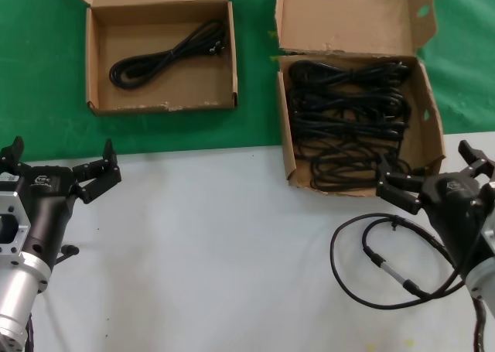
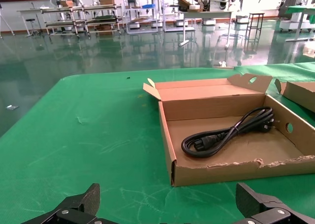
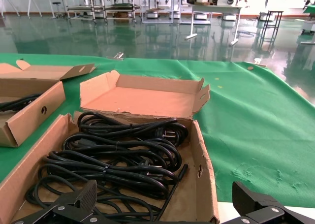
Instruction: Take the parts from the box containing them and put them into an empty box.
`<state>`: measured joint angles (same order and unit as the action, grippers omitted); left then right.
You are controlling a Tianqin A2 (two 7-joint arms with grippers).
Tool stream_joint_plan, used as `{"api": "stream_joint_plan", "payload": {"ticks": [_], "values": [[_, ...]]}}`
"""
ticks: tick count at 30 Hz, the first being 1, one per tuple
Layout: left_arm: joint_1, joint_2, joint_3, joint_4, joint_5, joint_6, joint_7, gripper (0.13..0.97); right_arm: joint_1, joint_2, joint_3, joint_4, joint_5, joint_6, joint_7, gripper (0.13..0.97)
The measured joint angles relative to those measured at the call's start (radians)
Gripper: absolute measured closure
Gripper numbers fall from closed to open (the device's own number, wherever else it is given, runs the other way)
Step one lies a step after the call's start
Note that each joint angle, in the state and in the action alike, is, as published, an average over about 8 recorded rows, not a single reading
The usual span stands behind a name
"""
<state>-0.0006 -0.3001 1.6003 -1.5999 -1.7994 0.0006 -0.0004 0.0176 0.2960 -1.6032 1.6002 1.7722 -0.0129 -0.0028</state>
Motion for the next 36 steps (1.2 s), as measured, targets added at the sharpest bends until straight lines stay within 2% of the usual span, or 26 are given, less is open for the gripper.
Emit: {"api": "stream_joint_plan", "payload": {"ticks": [36], "values": [[0.0,0.0,0.0,0.0,0.0,0.0,0.0,0.132,0.0,0.0,0.0,0.0,0.0,0.0,0.0,0.129]]}}
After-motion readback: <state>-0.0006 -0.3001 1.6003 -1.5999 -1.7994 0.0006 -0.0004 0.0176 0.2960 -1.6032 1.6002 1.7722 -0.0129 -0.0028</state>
